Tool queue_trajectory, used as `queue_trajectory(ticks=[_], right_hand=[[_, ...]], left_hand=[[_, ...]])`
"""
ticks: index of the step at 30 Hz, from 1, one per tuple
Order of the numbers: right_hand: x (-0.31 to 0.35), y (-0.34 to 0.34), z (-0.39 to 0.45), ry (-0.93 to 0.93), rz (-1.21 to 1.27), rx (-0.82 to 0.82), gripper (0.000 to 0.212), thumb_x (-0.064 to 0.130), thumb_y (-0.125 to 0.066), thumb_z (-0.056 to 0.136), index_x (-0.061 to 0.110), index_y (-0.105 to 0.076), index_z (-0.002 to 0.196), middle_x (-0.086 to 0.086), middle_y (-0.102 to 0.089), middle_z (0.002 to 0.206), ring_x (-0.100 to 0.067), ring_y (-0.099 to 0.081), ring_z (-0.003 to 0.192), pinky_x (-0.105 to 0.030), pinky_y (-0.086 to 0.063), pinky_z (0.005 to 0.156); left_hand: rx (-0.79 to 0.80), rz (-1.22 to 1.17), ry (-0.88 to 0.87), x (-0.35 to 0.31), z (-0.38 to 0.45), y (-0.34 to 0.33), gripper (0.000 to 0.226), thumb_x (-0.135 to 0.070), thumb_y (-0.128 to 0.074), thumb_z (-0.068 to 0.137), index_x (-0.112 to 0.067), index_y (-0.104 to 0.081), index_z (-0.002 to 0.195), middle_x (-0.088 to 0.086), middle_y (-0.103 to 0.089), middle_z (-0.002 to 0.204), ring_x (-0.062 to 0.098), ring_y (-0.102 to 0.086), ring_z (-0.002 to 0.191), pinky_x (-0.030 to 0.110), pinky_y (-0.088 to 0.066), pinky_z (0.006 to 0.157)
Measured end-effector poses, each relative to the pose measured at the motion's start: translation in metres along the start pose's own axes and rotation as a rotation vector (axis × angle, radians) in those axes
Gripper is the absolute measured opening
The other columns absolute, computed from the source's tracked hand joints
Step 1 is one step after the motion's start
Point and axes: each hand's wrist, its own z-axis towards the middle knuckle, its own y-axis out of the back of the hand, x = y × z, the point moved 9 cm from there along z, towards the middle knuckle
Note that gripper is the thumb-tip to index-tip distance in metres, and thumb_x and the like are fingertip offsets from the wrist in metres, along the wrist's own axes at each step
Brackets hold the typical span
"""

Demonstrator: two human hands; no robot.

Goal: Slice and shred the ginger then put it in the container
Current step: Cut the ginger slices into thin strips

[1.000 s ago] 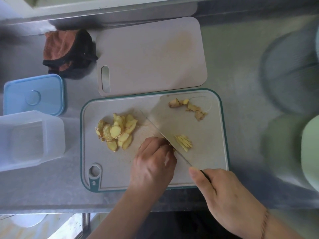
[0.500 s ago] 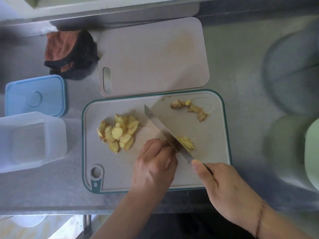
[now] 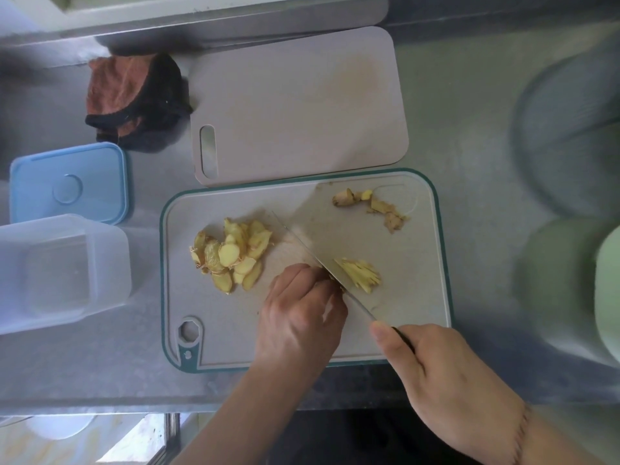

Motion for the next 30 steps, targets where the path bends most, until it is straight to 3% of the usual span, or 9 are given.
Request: queue_trajectory(ticks=[8,12,23,30], right_hand=[[-0.004,-0.008,0.015,-0.006,-0.021,-0.019,0.059,0.071,-0.017,0.078,0.021,-0.037,0.053,0.001,-0.034,0.043,-0.009,-0.038,0.042,-0.022,-0.034,0.046],[-0.008,0.004,0.017,0.016,-0.003,-0.081,0.06,0.07,-0.021,0.08,0.019,-0.035,0.052,0.003,-0.037,0.043,-0.011,-0.036,0.043,-0.025,-0.033,0.047],[0.002,-0.001,0.002,0.011,-0.01,-0.027,0.057,0.069,-0.021,0.078,0.02,-0.032,0.05,0.004,-0.04,0.043,-0.01,-0.04,0.043,-0.021,-0.033,0.046],[-0.003,-0.009,0.01,-0.01,-0.018,-0.014,0.059,0.07,-0.019,0.079,0.02,-0.034,0.052,0.001,-0.033,0.042,-0.011,-0.037,0.042,-0.023,-0.033,0.047]], left_hand=[[-0.023,-0.012,0.0,0.0,0.001,0.0,0.003,0.0,-0.078,0.079,-0.003,-0.077,0.078,0.005,-0.073,0.085,0.024,-0.068,0.082,0.037,-0.056,0.072],[0.005,0.007,-0.009,-0.002,0.0,0.002,0.002,-0.002,-0.075,0.078,-0.003,-0.076,0.078,0.005,-0.072,0.084,0.023,-0.066,0.083,0.035,-0.056,0.075],[0.036,0.013,-0.003,-0.001,0.002,0.003,0.008,0.001,-0.078,0.075,-0.005,-0.078,0.08,0.003,-0.075,0.086,0.023,-0.07,0.085,0.031,-0.054,0.08],[0.002,0.021,-0.036,-0.002,0.0,0.003,0.008,0.004,-0.075,0.076,-0.003,-0.077,0.077,0.006,-0.075,0.086,0.027,-0.07,0.081,0.038,-0.058,0.07]])
